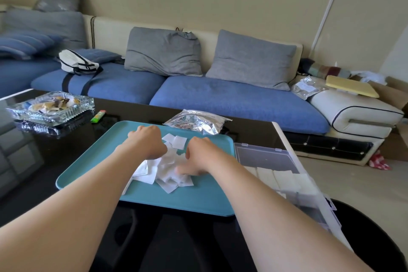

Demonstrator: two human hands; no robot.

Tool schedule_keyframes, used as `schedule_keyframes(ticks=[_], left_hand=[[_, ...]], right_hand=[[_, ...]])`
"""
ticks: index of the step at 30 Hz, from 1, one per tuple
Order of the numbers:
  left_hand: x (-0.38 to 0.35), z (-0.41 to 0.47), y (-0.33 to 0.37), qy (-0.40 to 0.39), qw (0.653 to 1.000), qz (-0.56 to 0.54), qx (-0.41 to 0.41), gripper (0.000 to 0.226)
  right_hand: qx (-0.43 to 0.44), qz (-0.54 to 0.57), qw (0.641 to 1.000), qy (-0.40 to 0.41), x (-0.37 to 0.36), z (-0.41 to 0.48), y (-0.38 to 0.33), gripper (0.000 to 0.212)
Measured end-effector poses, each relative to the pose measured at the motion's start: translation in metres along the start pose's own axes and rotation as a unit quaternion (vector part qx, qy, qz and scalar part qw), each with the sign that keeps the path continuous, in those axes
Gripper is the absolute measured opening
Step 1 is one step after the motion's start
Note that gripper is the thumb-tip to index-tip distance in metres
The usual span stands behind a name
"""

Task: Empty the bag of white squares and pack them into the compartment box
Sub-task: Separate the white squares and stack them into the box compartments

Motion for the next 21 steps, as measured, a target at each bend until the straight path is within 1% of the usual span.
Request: schedule_keyframes(ticks=[2, 6, 8, 11, 14, 16, 17, 18, 21], left_hand=[[-0.004, -0.001, -0.003, -0.014, 1.0, -0.011, -0.004, 0.024], [-0.006, -0.003, 0.001, -0.028, 0.999, -0.013, -0.02, 0.037], [-0.004, -0.004, 0.004, -0.023, 0.999, -0.004, -0.035, 0.041], [0.002, -0.006, 0.006, -0.006, 0.999, -0.015, -0.046, 0.031], [0.007, -0.012, 0.005, 0.009, 0.999, -0.022, -0.038, 0.045], [0.012, -0.016, 0.006, 0.021, 0.999, -0.012, -0.035, 0.048], [0.014, -0.018, 0.008, 0.026, 0.999, -0.006, -0.035, 0.047], [0.015, -0.019, 0.009, 0.031, 0.999, 0.002, -0.035, 0.046], [0.019, -0.024, 0.014, 0.052, 0.998, 0.012, -0.043, 0.038]], right_hand=[[0.005, -0.004, 1.0, 0.0, -0.004, 0.002, -0.007, 0.043], [0.008, -0.047, 0.999, 0.014, -0.008, 0.007, -0.014, 0.034], [0.001, -0.037, 0.999, 0.028, -0.007, 0.01, -0.015, 0.034], [-0.022, 0.002, 0.999, 0.024, -0.005, 0.015, -0.012, 0.035], [-0.045, 0.034, 0.998, 0.021, 0.0, 0.016, -0.006, 0.015], [-0.048, 0.027, 0.998, 0.031, 0.005, 0.014, 0.002, 0.017], [-0.048, 0.027, 0.998, 0.03, 0.008, 0.012, 0.007, 0.013], [-0.051, 0.031, 0.998, 0.023, 0.009, 0.01, 0.012, 0.012], [-0.062, 0.052, 0.997, 0.012, 0.013, 0.004, 0.028, 0.017]])
Point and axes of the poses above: each hand's wrist, its own z-axis towards the middle knuckle, its own x-axis out of the back of the hand, y = z × x, the point moved 5 cm from there along z, towards the middle knuckle, and after that the axes turned 3 degrees about y, right-handed, at the moved point
